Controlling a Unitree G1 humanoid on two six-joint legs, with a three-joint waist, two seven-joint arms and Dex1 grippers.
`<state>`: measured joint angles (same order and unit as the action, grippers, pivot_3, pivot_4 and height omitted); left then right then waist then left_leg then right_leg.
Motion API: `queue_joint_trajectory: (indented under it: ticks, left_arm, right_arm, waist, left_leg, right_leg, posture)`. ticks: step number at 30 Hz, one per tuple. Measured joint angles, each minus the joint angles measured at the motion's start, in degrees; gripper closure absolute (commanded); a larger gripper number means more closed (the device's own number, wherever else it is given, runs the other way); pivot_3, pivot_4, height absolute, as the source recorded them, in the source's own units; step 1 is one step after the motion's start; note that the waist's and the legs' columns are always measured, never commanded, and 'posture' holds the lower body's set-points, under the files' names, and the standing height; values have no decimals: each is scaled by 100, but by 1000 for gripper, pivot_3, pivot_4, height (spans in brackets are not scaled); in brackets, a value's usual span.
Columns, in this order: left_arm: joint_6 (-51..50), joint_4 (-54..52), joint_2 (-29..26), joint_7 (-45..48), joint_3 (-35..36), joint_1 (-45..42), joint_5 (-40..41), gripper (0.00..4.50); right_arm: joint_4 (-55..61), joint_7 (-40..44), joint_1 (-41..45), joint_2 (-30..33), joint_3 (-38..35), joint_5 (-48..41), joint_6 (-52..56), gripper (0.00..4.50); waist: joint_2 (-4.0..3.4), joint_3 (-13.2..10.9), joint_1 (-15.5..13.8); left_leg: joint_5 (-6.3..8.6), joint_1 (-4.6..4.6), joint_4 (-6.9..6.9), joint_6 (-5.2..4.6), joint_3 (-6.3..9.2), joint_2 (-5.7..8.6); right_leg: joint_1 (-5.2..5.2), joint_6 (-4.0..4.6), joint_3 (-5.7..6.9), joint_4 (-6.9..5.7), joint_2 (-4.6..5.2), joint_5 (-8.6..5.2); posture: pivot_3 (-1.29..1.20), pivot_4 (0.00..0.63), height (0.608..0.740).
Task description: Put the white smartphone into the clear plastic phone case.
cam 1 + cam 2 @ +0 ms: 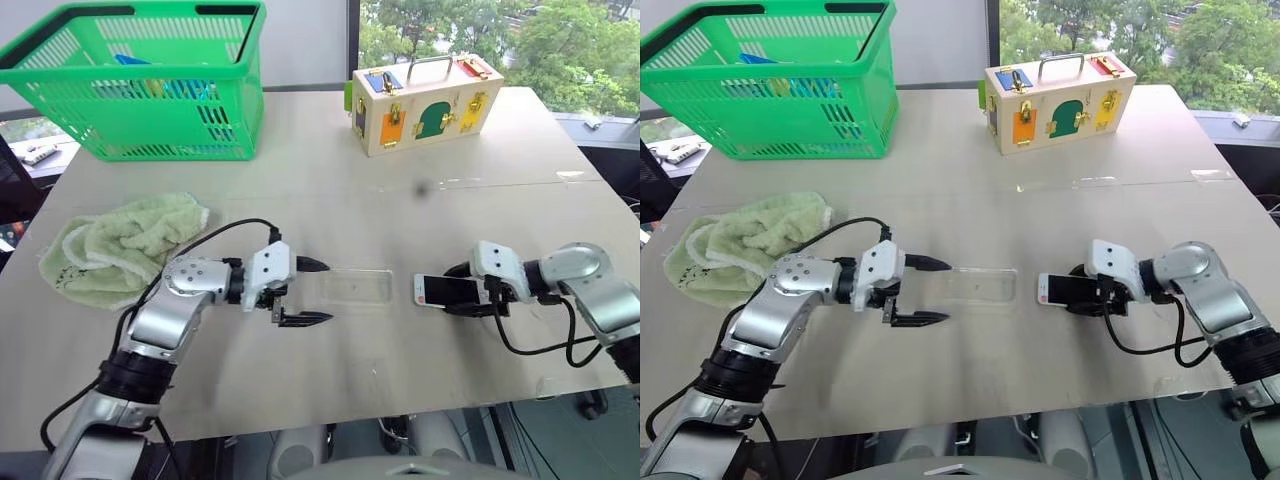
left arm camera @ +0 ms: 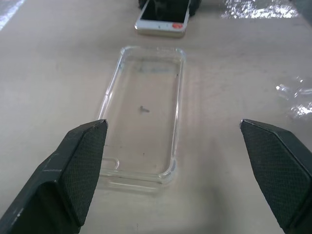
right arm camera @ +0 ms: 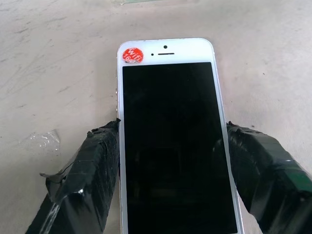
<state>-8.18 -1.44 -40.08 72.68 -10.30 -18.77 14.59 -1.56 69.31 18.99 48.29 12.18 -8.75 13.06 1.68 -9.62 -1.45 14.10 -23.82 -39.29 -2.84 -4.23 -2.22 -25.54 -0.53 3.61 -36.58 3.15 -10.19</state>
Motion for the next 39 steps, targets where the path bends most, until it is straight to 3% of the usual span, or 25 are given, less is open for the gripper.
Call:
queue_joint_trajectory:
  ticks: [4, 6, 11, 14, 16, 30, 38, 39]
  left_arm:
    - [-34, 70, 35, 3, -238, -202, -216, 1]
    - [-108, 167, 85, -43, -388, -323, -380, 493]
    - [-375, 10, 127, -25, -650, -385, -530, 2522]
    - [-510, -138, 119, -21, -776, -384, -561, 3981]
    - [-626, -142, 209, -43, -870, -432, -638, 4495]
    - [-1257, 475, 1356, -266, -1628, -1496, -1093, 4500]
    - [-1945, 690, 1906, -425, -1890, -2046, -1212, 4500]
    - [-2134, 648, 1903, -435, -1878, -2071, -1195, 3940]
  right_arm:
    - [606, -122, -593, 97, -445, -337, 325, 1581]
    - [1121, -157, -904, 179, -745, -623, 664, 1750]
    - [2132, -355, -1366, 367, -1372, -1079, 1143, 1750]
    - [2536, -490, -1546, 454, -1637, -1227, 1372, 1750]
    - [2749, -612, -1673, 486, -1815, -1324, 1541, 1750]
    - [2898, -760, -1956, 667, -2379, -1442, 1610, 1750]
    - [2717, -649, -1808, 775, -2340, -1415, 1410, 1750]
    - [2697, -623, -1742, 778, -2305, -1407, 1388, 1750]
  waist:
    - [-8, -5, -79]
    - [-16, -11, -77]
    - [-28, -20, -50]
    - [-30, -22, -53]
    - [-33, -23, -62]
    - [-30, -25, -78]
    - [-29, -26, -22]
    - [-29, -26, -6]
  left_leg:
    - [0, -6, 6, 0, -1, 0]
    - [1, -10, 9, 1, -2, -2]
    - [1, -9, 10, 1, -2, -4]
    - [1, -5, 10, 2, 1, -4]
    - [1, -5, 10, 1, 2, -3]
    - [0, -13, 7, -1, 8, 5]
    - [0, -13, 9, -1, 10, 4]
    - [0, -13, 8, -1, 11, 4]
  right_leg:
    - [-7, 0, 1, 1, -2, -1]
    - [-10, 0, 1, 2, -5, -1]
    - [-12, -1, 0, 2, -8, -1]
    - [-10, -1, 2, 2, -7, -1]
    - [-10, -1, 2, 2, -6, -1]
    - [-7, -2, 1, 8, -13, -1]
    - [-8, -2, 0, 7, -21, -1]
    - [-8, -2, 0, 7, -21, -1]
  posture:
    - [0, 150, 740]
    - [0, 150, 740]
    - [0, 150, 740]
    - [0, 150, 740]
    - [0, 150, 740]
    - [0, 150, 740]
    - [0, 150, 740]
    - [0, 150, 740]
